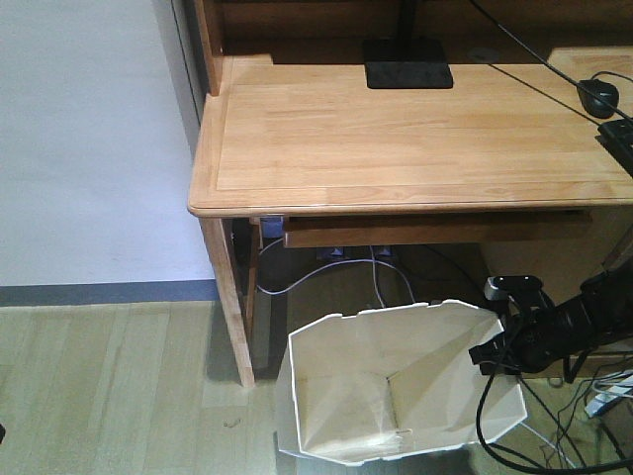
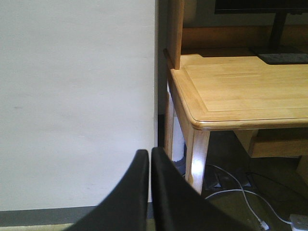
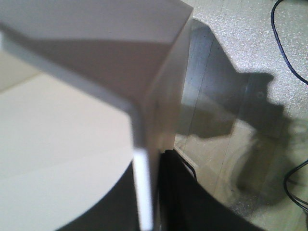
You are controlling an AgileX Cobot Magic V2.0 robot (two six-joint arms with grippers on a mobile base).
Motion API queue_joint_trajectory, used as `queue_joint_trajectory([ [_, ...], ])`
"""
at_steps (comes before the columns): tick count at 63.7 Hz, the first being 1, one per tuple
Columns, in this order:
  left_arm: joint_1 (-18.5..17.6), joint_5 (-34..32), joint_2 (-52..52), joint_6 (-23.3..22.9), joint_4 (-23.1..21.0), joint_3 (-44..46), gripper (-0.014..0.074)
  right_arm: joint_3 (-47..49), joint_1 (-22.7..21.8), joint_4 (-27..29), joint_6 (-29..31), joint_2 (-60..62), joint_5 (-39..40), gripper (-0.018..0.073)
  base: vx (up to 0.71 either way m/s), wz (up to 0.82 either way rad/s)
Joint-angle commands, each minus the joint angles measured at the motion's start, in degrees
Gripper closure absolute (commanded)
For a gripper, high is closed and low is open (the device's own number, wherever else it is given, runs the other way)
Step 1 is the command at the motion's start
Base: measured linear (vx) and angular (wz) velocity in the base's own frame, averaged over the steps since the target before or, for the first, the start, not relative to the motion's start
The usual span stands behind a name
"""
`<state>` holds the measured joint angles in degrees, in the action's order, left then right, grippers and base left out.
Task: Move trash bin to bedside with robot
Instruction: 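Close the right gripper on the bin rim and pull it out, then hold the bin with the right gripper while the base turns away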
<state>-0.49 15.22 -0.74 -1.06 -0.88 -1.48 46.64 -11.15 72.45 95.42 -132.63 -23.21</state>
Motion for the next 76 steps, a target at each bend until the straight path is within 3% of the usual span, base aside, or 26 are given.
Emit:
queue_joint_trajectory([
  [1,-0.17,-3.97,-0.81,-0.25,-0.18,-1.07,0.0602,0.27,-0.15,1.54,-0.02,3.80,-11.16,0.0564,0.00,0.02],
  [33,-0.17,-3.97,-0.81,-0.25,-0.18,-1.07,0.0602,0.27,-0.15,1.54,-0.02,3.80,-11.19,0.0564,-0.04,0.15],
  [76,-0.17,-3.97,-0.81,-0.25,-0.18,-1.07,0.0602,0.27,-0.15,1.54,-0.02,3.80,-11.19,0.0564,-0.10,0.51],
])
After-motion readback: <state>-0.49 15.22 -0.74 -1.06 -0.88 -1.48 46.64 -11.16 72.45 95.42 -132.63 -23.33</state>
